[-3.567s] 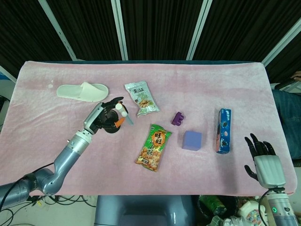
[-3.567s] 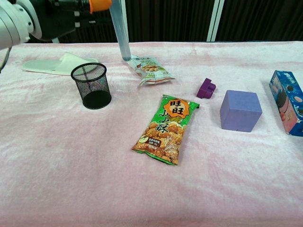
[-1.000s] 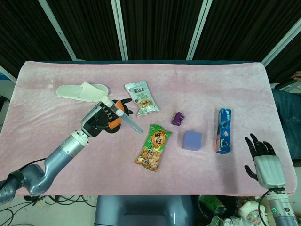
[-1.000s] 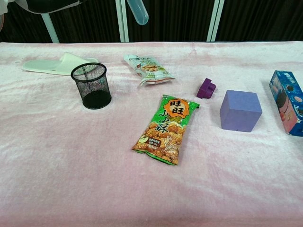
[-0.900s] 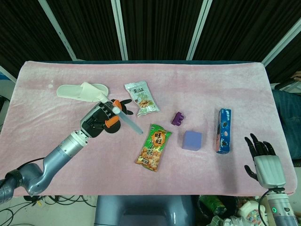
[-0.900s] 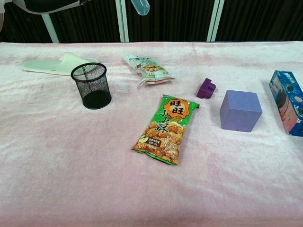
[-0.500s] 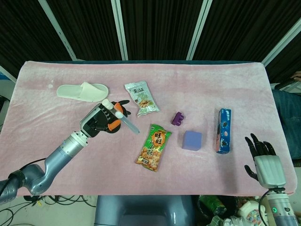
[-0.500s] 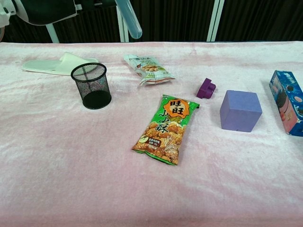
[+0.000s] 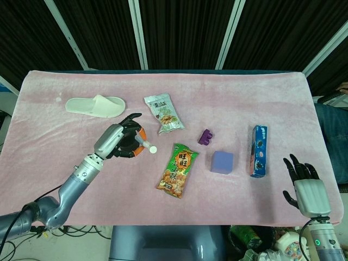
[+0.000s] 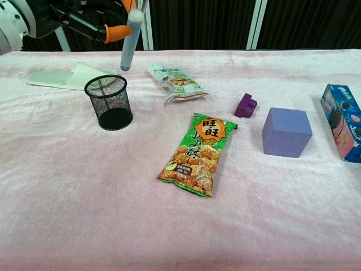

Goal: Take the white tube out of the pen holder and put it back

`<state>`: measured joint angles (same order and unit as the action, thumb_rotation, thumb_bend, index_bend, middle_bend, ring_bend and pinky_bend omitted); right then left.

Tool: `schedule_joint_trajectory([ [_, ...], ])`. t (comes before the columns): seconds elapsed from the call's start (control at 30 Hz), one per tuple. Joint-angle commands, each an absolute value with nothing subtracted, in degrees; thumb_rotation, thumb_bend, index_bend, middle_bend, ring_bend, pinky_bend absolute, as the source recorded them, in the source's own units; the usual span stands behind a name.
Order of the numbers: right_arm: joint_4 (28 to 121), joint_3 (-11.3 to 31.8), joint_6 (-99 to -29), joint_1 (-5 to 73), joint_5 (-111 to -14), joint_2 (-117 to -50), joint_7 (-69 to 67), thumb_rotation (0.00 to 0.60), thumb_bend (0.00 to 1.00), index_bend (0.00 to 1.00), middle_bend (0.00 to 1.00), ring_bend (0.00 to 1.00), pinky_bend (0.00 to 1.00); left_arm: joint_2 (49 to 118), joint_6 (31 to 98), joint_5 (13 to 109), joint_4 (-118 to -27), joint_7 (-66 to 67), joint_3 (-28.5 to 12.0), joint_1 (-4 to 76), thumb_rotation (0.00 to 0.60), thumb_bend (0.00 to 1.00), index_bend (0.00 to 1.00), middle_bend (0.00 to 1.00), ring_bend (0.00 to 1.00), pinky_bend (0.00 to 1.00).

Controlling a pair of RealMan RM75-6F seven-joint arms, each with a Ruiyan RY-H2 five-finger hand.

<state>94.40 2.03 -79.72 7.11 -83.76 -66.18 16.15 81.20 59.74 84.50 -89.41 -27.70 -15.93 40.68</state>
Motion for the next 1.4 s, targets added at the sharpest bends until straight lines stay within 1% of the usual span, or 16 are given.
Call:
schedule_joint_trajectory([
  [0.03,94.4,2.0,-79.7,7.1,-83.8,-66.2,16.2,0.6,0.16,0.01,0.03,0.18,0.16,80.5,61.3,82.2,-89.8,-30.0,-16.2,40.4,0.6,0.48,0.7,0.47,0.07,0.23],
  [0.33,94.5,2.0,-79.7,7.1,-83.6,-66.3,16.5,0.6,0.16,0.01,0.03,0.18,0.16,77.3,60.6,79.4,-89.3,-32.6,-16.2,39.2,0.6,0.48,0.7,0.47,0.07,0.23],
  [0.63,94.5,2.1,-79.8,7.0,-83.3,-66.3,16.6,0.6,0.16,0.01,0.03,0.18,0.16,76.5,56.3,78.0,-86.5,-44.6,-15.0,38.7,0.6,0.48,0.7,0.47,0.07,0.23],
  [0.9,94.6,2.1,-79.6,7.1,-83.1,-66.3,16.9,0.6,0.16,0.01,0.03,0.18,0.16,77.8,53.9,78.0,-82.5,-52.8,-14.8,39.2,0.6,0.48,0.7,0.47,0.07,0.23],
  [1.17,94.6,2.1,-79.5,7.1,-83.1,-66.2,16.9,0.6,0.16,0.01,0.03,0.18,0.16,80.4,52.3,77.1,-77.8,-55.8,-14.3,39.6,0.6,0.48,0.7,0.47,0.07,0.23],
  [1.4,94.6,2.1,-79.5,7.1,-83.1,-66.2,16.8,0.6,0.16,0.01,0.03,0.18,0.16,84.1,50.9,79.1,-73.4,-57.5,-12.9,41.0,0.6,0.48,0.7,0.46,0.07,0.23],
])
